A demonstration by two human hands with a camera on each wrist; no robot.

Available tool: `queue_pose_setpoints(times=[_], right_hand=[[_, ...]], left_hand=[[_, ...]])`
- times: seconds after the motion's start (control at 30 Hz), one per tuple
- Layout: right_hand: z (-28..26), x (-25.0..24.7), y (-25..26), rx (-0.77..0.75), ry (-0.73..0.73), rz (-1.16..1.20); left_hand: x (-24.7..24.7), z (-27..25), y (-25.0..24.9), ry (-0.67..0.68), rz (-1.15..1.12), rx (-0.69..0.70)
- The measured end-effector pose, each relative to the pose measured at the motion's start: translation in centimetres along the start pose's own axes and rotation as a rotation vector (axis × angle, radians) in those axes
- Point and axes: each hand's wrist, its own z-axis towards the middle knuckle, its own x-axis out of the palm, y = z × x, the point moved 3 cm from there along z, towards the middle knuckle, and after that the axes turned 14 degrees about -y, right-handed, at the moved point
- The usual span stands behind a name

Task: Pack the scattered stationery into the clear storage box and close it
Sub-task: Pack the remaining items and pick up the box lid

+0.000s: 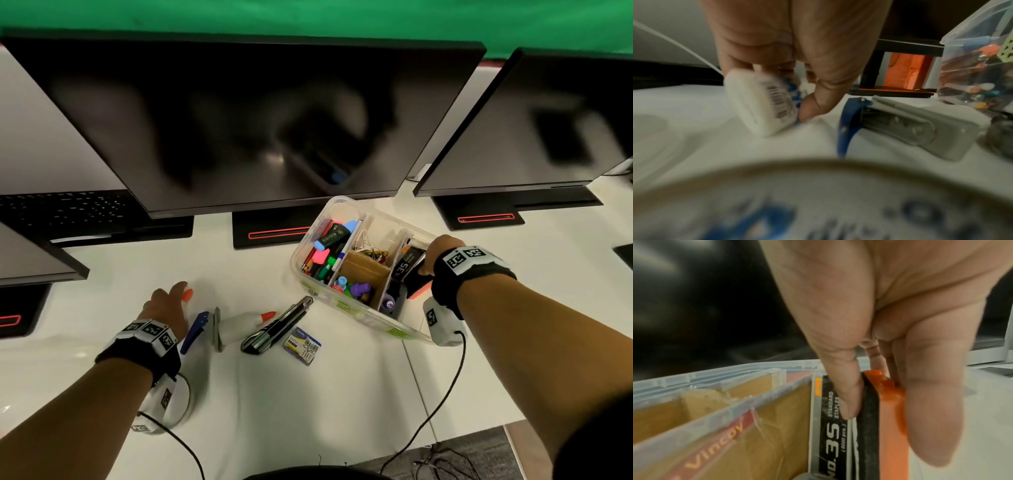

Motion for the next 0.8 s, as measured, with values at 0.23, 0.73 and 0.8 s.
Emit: queue_pose_setpoints(times=[0.23,0.73,0.8], right_hand=[[-5.9,-4.0,0.9,-0.031,-0.075,0.038],[-7.0,-4.8,0.1,-0.050,-0.118,0.054],[-7.3,-5.1,-0.1,-0.050,-0.127,0.050]], left_hand=[[-1.9,-0.4,0.1,-0.020,-0.135,-0.023],[-5.9,-3.3,-10.1,-0.146,-0.393,0.316],[-5.9,-3.5,-10.1,-0.138,-0.392,0.323]])
